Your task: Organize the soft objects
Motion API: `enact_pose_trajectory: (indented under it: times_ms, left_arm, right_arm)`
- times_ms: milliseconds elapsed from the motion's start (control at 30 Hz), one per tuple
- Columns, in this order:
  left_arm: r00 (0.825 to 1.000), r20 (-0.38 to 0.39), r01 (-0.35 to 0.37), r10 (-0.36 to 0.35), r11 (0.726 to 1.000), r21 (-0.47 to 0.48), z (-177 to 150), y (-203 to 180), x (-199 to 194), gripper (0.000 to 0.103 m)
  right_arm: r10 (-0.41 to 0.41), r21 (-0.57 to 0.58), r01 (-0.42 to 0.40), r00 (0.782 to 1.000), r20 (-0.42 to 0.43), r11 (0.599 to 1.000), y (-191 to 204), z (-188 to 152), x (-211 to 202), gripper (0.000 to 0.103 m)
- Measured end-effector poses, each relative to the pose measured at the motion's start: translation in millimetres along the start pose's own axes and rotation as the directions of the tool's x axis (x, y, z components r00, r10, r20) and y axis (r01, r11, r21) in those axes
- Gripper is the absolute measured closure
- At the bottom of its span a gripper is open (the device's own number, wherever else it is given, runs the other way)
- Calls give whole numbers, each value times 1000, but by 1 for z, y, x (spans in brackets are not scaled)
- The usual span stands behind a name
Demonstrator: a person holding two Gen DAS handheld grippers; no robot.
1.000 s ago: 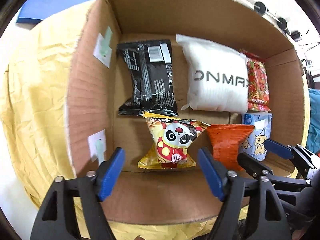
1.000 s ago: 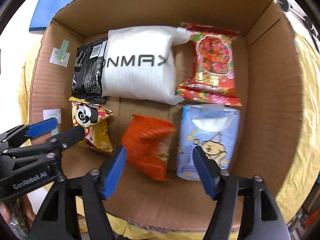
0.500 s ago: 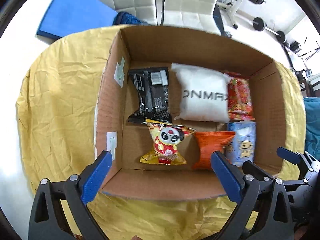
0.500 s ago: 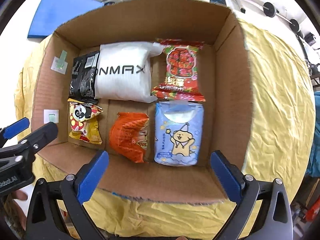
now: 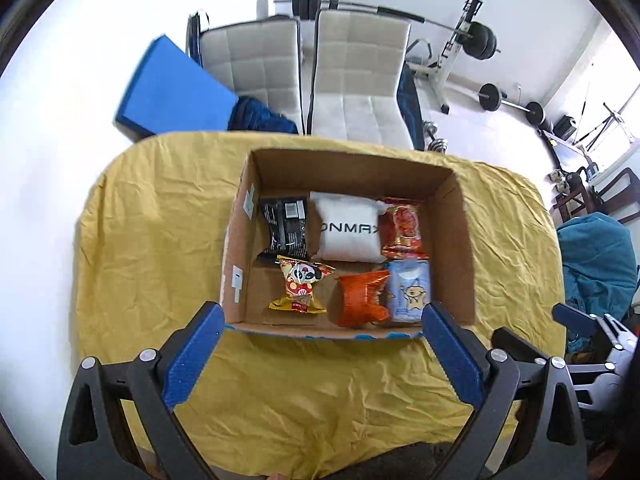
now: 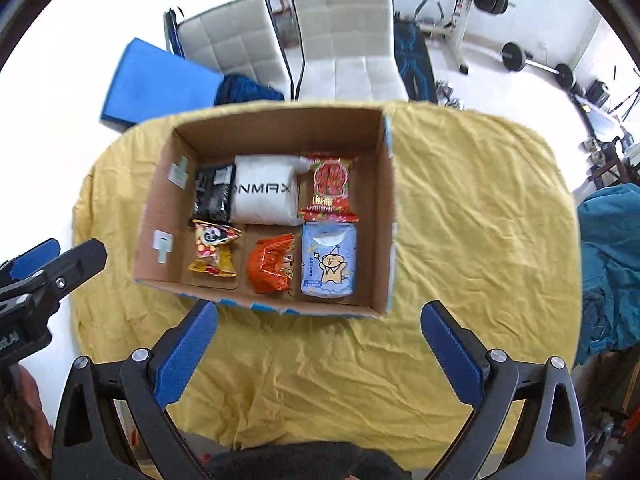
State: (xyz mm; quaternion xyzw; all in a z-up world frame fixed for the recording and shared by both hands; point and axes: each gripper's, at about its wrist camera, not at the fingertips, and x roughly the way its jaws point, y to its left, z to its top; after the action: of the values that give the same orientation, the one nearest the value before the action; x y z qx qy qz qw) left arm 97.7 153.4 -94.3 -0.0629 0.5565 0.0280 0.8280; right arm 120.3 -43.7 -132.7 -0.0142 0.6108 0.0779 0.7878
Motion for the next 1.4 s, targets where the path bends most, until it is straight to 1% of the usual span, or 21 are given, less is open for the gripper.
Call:
enact_pose_trajectory:
  times_ms: [133,267,433,567,833,1067,1400]
  left_arm:
    - [999,44,-5,4,1000,19,-10,-10,-33,2]
    - [997,76,-1,0,1000,21,-19,-15,-59,2]
    - [994,103,19,-20,1000,11,-30,-18,-89,2]
    - [993,118,23,-23,1000,0,-38,-17,-105,2]
    - [990,138,17,-18,1000,5,-50,-20,-125,2]
    - [988,152,15,-16,1000,6,-54,-22,-132,2]
    - [989,144,19,-20,1000,6,-56,-24,-131,2]
  right_arm:
    - [-5,7,5,998,59,1000,-5,-17,-51,0]
    - [7,26,-9,995,99,1000,-11,-31,-94,0]
    - [10,23,-13,989,145,1000,-12,-49,-138,0]
    - [17,29,-22,987,159,999,-14,-60,-160,0]
    - [-8,35,1,980,197,999,-15,-73,-188,0]
    - [-21,31,15,975,220,999,-14,-74,-197,0]
    - [-35,20,31,970,240,999,-11,-74,-202,0]
